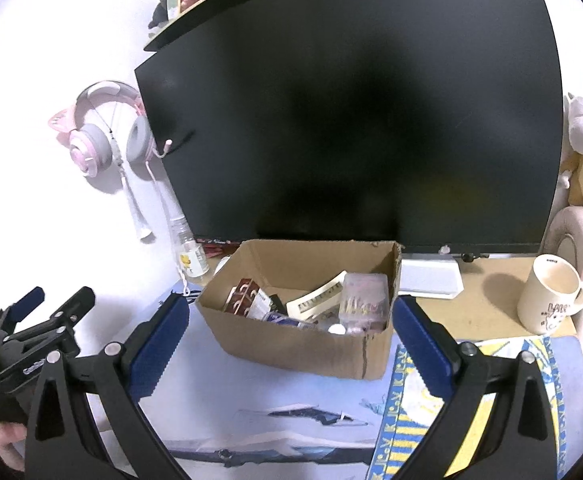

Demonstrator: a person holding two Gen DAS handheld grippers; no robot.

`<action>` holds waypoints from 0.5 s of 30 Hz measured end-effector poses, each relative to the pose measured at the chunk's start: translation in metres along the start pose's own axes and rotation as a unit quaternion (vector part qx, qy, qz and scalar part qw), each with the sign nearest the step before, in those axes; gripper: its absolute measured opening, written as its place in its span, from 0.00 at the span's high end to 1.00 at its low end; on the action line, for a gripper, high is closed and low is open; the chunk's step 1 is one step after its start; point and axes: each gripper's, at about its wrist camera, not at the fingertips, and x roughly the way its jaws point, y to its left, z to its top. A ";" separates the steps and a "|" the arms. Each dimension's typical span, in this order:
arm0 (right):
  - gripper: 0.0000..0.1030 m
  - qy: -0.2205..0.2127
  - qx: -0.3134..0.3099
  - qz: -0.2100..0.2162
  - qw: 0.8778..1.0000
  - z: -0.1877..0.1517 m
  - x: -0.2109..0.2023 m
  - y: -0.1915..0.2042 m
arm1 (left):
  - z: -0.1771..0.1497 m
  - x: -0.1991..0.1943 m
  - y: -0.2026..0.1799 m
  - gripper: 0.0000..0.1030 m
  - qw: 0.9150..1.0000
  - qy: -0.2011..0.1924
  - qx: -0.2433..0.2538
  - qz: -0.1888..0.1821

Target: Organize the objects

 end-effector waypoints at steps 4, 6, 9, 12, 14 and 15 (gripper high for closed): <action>0.00 -0.005 0.001 0.003 1.000 -0.011 -0.009 -0.003 | -0.008 0.003 -0.001 0.00 1.000 0.019 -0.003 -0.012; 0.00 -0.008 0.008 0.004 1.000 -0.017 -0.013 -0.007 | -0.012 0.001 -0.003 0.00 1.000 0.020 0.002 -0.014; 0.00 -0.010 0.016 0.004 1.000 -0.023 -0.017 -0.013 | -0.018 -0.004 -0.007 0.00 1.000 0.015 0.006 -0.017; 0.00 -0.011 0.026 -0.002 1.000 -0.031 -0.017 -0.022 | -0.025 -0.005 -0.011 0.00 0.999 0.015 0.011 -0.026; 0.00 -0.008 0.032 -0.010 0.999 -0.035 -0.015 -0.028 | -0.028 -0.004 -0.015 0.00 0.999 0.018 0.018 -0.028; 0.00 -0.006 0.034 -0.017 0.999 -0.038 -0.014 -0.032 | -0.028 -0.004 -0.016 0.00 0.999 0.018 0.021 -0.028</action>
